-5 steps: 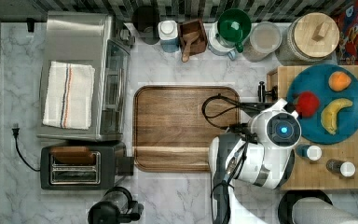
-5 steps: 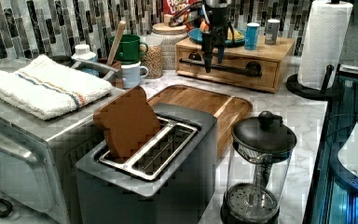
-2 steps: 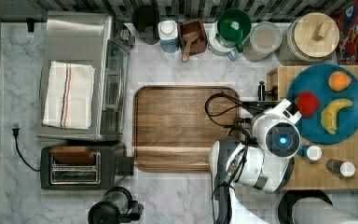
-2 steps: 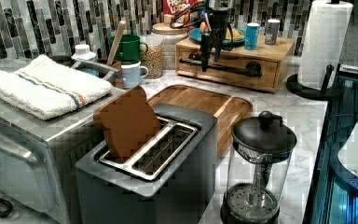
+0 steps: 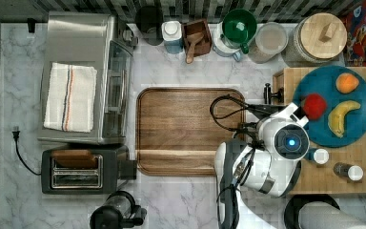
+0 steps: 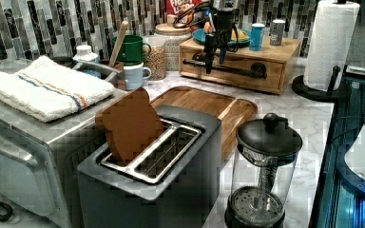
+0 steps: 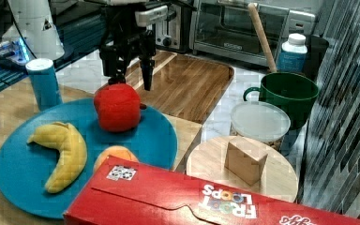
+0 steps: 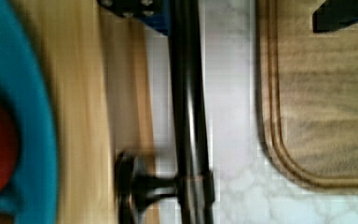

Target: Open the drawer.

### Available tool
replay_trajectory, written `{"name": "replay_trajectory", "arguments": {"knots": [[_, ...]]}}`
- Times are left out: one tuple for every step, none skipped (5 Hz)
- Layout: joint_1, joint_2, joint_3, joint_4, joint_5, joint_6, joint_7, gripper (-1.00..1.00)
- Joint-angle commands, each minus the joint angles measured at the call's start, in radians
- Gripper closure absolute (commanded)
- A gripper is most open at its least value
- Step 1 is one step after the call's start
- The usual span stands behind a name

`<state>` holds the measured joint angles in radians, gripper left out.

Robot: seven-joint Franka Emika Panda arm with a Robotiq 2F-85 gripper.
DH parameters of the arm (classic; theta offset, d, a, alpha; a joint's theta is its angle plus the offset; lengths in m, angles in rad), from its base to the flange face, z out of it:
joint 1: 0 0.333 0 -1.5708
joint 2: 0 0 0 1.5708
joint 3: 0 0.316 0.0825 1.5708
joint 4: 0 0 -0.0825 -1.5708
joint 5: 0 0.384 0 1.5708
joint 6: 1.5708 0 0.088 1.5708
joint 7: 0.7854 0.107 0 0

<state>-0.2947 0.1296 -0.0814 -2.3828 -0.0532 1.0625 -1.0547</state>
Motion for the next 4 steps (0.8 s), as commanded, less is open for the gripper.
{"name": "replay_trajectory", "arguments": {"knots": [[-0.018,0.113,-0.007,0.055,-0.021,0.1,-0.03,-1.0],[-0.005,0.111,-0.001,0.068,-0.003,0.051,-0.035,-1.0],[0.064,0.054,-0.021,0.045,-0.06,-0.026,0.119,-1.0],[0.11,0.035,-0.011,0.013,-0.077,-0.009,0.221,-1.0]]}}
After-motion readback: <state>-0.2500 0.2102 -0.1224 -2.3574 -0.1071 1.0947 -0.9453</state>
